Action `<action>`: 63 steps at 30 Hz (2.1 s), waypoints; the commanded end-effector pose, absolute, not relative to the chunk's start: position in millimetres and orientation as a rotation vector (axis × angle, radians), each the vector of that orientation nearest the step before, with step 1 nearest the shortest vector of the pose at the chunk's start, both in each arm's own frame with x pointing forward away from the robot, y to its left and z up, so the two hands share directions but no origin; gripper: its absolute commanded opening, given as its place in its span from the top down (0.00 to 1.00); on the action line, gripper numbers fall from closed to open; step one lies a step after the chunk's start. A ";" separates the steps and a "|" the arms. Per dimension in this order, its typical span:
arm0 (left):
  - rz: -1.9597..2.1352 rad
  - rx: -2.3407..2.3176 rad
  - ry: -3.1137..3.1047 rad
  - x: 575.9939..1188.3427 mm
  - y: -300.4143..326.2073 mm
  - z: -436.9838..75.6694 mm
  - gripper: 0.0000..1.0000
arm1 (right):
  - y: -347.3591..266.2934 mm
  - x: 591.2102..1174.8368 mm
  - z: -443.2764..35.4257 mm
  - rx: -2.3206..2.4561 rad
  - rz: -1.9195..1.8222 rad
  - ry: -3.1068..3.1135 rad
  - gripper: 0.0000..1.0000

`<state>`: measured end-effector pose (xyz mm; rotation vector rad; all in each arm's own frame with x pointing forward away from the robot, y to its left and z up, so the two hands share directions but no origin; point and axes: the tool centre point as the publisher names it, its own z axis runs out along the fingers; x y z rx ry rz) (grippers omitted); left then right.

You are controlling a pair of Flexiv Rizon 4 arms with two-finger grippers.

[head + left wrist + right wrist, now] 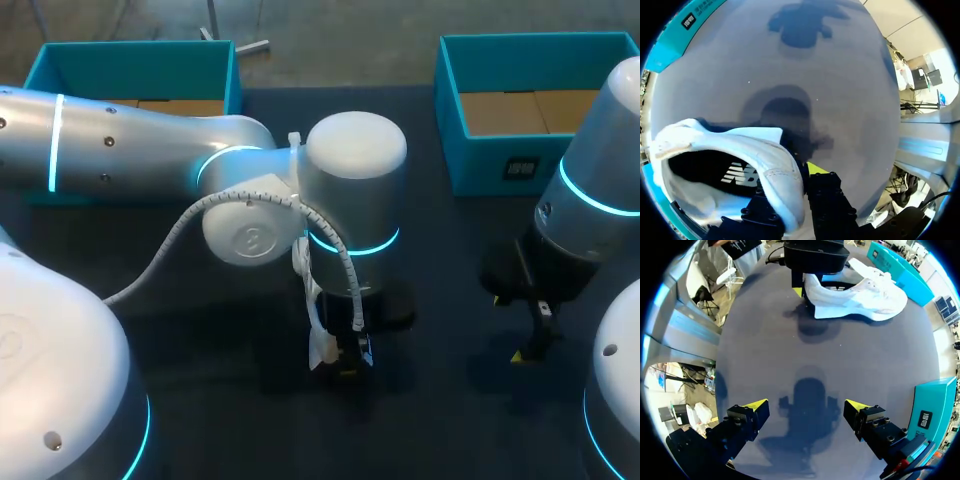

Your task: Take the shoe out of the shoebox, open the shoe tongue, remove and reinsert the insole, then place the shoe into the shoebox

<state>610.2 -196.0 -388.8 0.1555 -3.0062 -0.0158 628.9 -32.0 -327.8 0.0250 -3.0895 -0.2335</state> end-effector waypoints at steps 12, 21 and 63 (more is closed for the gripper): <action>-0.003 0.055 -2.993 656.5 -191.8 -326.4 1.00 | -31.8 627.9 -329.0 0.024 -0.232 -3.092 0.00; -0.012 0.036 -2.962 695.5 -175.1 -264.2 1.00 | -31.8 627.9 -329.0 0.024 -0.232 -3.092 0.00; -0.170 0.180 -2.879 759.6 -103.5 -121.6 1.00 | -31.8 627.9 -329.0 0.024 -0.232 -3.092 0.00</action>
